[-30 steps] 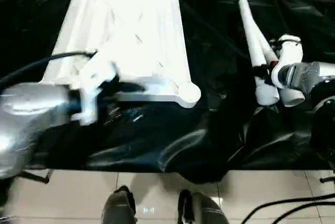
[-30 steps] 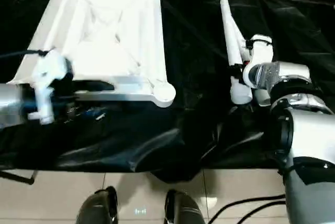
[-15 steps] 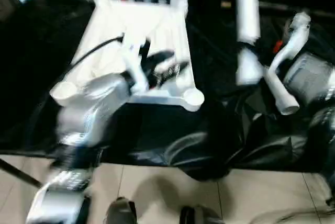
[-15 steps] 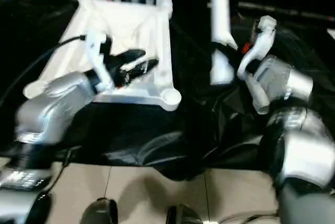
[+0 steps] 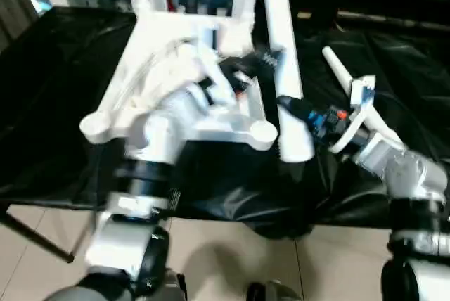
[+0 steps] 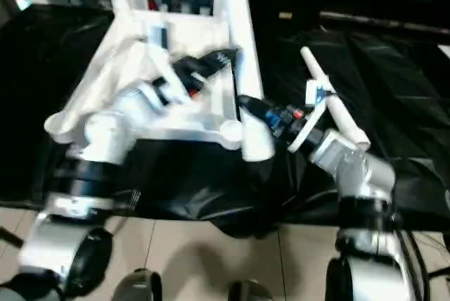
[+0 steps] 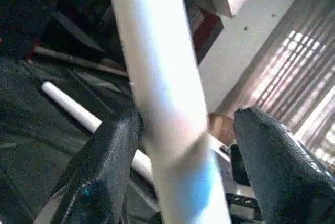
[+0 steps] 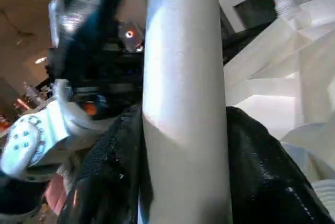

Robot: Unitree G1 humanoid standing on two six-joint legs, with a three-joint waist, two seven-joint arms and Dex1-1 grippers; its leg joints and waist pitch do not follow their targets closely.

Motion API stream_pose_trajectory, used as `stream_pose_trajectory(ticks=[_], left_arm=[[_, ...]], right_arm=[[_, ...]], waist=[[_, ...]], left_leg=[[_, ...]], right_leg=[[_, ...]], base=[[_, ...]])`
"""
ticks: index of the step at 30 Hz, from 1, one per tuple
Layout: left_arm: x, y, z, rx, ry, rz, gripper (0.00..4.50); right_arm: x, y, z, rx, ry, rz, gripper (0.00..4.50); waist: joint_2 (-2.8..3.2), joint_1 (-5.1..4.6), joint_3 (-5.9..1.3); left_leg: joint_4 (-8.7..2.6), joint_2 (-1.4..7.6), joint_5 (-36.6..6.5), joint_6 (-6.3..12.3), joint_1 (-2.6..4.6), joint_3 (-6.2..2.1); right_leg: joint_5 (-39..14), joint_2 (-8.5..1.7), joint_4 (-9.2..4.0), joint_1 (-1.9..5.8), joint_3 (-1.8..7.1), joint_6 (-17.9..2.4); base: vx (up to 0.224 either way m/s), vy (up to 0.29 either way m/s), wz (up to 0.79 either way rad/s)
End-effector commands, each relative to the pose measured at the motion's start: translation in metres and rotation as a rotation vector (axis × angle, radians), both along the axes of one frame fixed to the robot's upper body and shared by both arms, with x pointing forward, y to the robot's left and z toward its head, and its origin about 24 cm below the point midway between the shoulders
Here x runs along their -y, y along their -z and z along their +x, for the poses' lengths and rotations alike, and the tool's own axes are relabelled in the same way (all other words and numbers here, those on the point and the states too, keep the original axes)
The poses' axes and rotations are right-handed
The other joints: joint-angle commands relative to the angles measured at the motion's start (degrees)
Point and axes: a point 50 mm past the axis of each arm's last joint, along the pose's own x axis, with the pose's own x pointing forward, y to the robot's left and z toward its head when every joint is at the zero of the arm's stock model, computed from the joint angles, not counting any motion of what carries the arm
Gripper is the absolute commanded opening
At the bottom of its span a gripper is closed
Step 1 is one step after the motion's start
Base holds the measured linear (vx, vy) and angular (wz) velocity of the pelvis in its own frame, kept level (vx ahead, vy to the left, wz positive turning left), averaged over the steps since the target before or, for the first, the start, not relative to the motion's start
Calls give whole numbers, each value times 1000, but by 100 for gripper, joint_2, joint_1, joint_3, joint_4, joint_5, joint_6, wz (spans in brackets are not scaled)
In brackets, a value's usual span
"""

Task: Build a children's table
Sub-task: Pick table leg

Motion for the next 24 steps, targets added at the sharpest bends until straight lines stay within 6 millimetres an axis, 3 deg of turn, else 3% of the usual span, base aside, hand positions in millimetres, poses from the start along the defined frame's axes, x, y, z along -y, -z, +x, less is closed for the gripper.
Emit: stream_pose_trajectory(ticks=[1, 6, 8, 11, 13, 15, 19, 24], left_arm=[[8, 2, -2, -28, 34, -4, 329], [9, -5, -5, -31, 64, -54, 329], [7, -9, -9, -32, 83, -77, 299], [0, -8, -11, -55, 25, -53, 291], [-2, -6, -8, -77, -29, -39, 256], [-6, -4, -5, -108, -97, -28, 256], [-10, -4, -5, -110, -151, -21, 215], [-7, -6, -5, -111, -171, -19, 197]], right_arm=[[-6, -5, -5, 17, -27, 7, 184], [-12, 0, -8, 0, -12, -47, 184], [-15, 3, -6, -7, 39, -113, 184], [-20, 1, 3, 13, 173, -226, 184], [-23, -1, 2, 25, 188, -247, 184], [-28, -5, 1, 56, 195, -274, 184], [-35, -10, -2, 81, 201, -285, 184], [-41, -4, -4, 92, 186, -350, 184]], waist=[[-46, 21, -632], [-39, 19, -641], [-39, 4, -637], [-43, -28, -630], [-37, -22, -630], [-42, -12, -632], [-64, -26, -647], [-57, -21, -656]], left_leg=[[-446, 97, -1661, -143, 201, -108], [-467, 104, -1668, -190, 205, -107], [-478, 118, -1661, -210, 205, -113], [-474, 99, -1689, -253, 201, -109], [-468, 104, -1730, -264, 244, -103], [-471, 106, -1740, -260, 249, -99], [-496, 104, -1640, -245, 196, -106], [-487, 101, -1643, -242, 210, -92]], right_leg=[[-2763, -310, -646, 312, 145, -553], [-2598, -323, -642, 312, 137, -630], [-2515, -322, -615, 312, 141, -661], [-2669, -322, -640, 294, 144, -571], [-2681, -310, -658, 269, 154, -523], [-2644, -295, -657, 260, 154, -499], [-2472, -289, -629, 300, 153, -400], [-2325, -284, -636, 285, 169, -414]], base=[[0, 0, 0], [0, 0, 0], [0, 0, 0], [0, 0, 0], [0, 0, 0], [0, 0, 0], [0, 0, 0], [0, 0, 0]])
